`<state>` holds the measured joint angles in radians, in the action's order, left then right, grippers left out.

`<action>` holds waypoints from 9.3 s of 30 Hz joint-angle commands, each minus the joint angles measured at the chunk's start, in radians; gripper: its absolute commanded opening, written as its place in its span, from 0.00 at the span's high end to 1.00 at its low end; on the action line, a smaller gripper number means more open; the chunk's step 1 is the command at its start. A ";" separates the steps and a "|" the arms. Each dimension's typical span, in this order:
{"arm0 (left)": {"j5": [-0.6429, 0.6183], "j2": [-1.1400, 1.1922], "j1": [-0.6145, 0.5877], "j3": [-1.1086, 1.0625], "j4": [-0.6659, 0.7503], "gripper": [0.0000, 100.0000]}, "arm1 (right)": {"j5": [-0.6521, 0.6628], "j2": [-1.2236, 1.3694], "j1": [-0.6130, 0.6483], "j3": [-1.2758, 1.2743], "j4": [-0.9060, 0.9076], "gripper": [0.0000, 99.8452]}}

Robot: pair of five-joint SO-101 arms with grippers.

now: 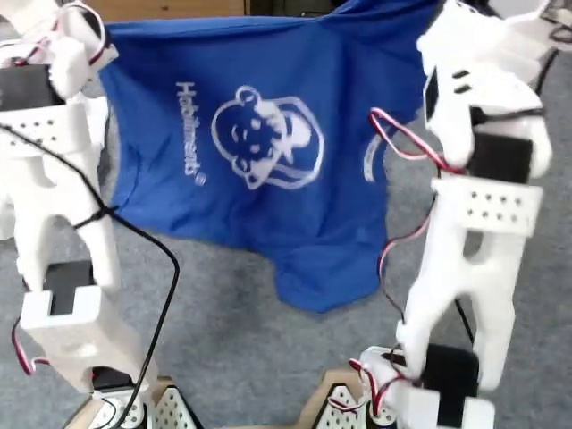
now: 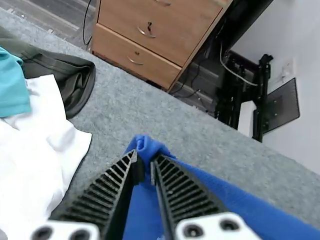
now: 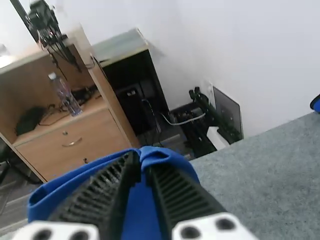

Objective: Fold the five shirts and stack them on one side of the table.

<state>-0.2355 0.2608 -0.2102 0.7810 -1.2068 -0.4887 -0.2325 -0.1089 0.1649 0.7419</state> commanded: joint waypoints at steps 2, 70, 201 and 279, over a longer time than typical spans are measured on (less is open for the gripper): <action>0.008 0.054 -0.029 -0.011 0.058 0.98 | 0.012 0.054 0.005 0.010 -0.051 0.99; 0.009 0.130 -0.003 -0.500 0.089 0.98 | 0.164 1.610 0.470 1.276 0.146 0.90; 0.080 0.183 0.038 -0.638 0.324 0.98 | 0.074 1.115 0.305 1.501 0.723 0.99; 0.157 -0.352 -0.051 -0.747 0.528 0.98 | 0.181 0.730 0.008 1.267 0.618 0.99</action>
<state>-0.0882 -0.0813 -0.2179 0.0307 -0.6237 -0.3122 0.5194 -0.1089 1.3648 1.2697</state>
